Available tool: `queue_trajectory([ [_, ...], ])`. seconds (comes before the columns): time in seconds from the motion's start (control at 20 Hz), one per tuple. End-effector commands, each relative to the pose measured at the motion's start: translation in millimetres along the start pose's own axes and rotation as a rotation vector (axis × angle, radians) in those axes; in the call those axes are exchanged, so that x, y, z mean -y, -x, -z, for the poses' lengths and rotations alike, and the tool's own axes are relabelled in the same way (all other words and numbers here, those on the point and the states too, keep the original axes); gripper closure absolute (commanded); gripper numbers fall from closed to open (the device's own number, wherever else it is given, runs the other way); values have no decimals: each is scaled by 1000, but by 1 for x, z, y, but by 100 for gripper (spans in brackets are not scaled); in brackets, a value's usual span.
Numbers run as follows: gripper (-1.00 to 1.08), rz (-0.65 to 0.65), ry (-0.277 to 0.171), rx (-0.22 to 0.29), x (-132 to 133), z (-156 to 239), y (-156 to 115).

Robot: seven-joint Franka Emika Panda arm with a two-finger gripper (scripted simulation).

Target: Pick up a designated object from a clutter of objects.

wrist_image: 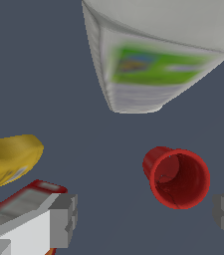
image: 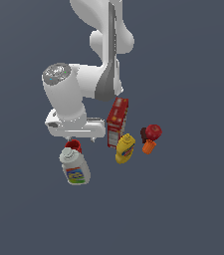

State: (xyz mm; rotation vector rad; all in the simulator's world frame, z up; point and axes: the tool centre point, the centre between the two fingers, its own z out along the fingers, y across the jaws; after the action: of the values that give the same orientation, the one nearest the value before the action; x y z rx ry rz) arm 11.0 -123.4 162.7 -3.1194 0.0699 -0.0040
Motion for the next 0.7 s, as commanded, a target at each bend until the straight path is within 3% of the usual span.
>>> queue_trajectory([
  [0.0,-92,-1,6,-1,-21,-21,4],
  [0.35,-92,-5,19,1,-57,-56,15],
  [0.65,-92,-6,21,3,-63,-63,18],
])
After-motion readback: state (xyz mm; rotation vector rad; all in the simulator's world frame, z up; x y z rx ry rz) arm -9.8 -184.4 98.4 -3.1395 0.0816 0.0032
